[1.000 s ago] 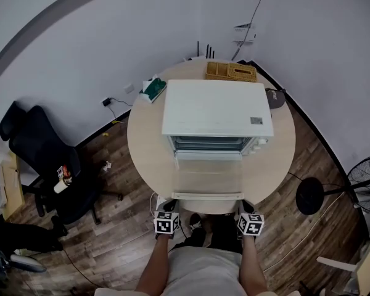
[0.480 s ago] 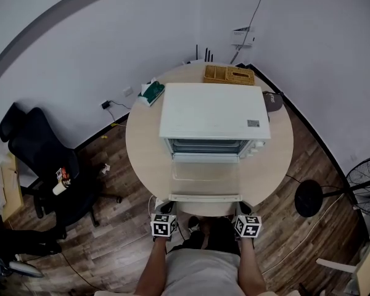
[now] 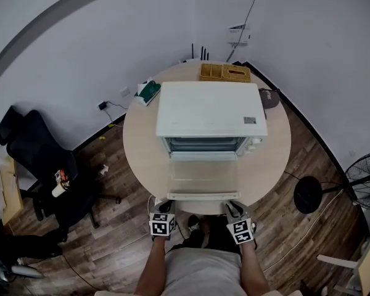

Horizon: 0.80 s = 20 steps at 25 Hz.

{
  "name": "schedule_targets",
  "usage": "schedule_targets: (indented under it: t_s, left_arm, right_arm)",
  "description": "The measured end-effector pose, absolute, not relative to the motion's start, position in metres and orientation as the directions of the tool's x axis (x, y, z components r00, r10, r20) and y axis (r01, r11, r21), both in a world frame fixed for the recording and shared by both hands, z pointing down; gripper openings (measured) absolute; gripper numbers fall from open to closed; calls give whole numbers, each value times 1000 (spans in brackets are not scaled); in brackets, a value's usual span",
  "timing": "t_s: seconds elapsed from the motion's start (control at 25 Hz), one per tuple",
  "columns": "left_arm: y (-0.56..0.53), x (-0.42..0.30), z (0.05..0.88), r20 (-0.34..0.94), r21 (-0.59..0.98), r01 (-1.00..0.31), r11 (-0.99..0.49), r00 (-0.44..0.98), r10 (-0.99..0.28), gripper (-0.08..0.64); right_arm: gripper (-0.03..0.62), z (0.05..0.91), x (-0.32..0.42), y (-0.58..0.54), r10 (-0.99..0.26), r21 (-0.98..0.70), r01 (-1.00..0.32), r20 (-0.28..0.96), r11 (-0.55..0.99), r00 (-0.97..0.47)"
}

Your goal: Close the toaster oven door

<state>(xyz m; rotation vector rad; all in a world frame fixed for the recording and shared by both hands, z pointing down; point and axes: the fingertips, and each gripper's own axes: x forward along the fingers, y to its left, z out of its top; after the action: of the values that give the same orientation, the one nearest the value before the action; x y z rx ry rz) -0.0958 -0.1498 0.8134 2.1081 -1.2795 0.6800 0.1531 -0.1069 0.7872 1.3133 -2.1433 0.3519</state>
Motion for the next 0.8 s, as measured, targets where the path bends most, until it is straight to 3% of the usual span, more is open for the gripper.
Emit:
schedule_targets:
  t_s: [0.2,0.8]
  left_arm:
    - [-150,-96,807,676,202,-902,-382,410,-612,58]
    - [-157,-95,774,604,220,-907,-359,416,-680,58]
  right_arm:
    - [83,805,112,-96,-646,352,-650,708,673,-286]
    - [103,791,110,-126,-740,648,-417,665,638,-100]
